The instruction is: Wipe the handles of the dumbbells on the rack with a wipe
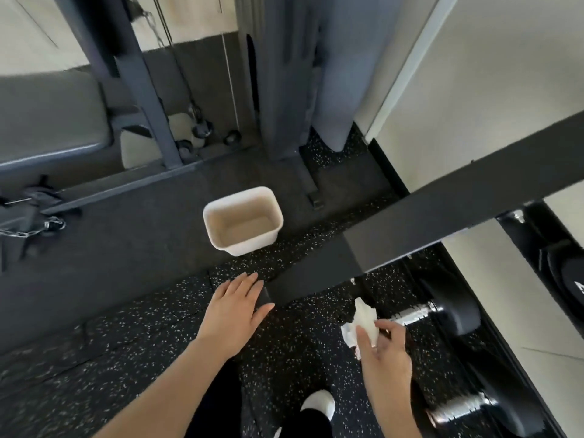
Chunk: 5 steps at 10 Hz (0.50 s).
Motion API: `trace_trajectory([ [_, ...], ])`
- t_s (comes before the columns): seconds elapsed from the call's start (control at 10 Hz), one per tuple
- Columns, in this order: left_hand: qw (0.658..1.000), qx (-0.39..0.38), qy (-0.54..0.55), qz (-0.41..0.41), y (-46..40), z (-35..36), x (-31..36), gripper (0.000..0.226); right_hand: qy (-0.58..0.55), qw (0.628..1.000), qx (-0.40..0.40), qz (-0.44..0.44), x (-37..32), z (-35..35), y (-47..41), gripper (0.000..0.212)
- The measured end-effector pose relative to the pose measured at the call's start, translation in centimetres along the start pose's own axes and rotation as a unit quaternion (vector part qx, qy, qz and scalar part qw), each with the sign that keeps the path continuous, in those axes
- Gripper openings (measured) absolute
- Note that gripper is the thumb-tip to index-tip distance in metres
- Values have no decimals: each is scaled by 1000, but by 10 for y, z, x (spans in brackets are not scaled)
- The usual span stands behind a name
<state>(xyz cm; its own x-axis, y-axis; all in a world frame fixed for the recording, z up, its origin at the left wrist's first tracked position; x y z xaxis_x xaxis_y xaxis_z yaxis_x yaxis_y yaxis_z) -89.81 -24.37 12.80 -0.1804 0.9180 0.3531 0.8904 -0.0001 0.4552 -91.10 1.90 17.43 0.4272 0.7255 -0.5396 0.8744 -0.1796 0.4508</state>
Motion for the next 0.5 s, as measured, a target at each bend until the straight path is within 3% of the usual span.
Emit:
trace_trajectory([
  [0.3,997,58,46,-35,-50,-121,-121,65,3,997,24,-80,-193,110,-49,11],
  [0.5,996,70,31,-36,-77,-159,-164,58,39,996,15,-77,-258,172,-93,20],
])
Point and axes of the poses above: each hand's wrist, its own y-axis away from the middle knuckle, its own z-axis out of the palm, x = y × z, the point moved 5 cm from there along -y, towards the middle knuckle, and after that the axes turned 13 degrees about y, right-handed, at the moved point
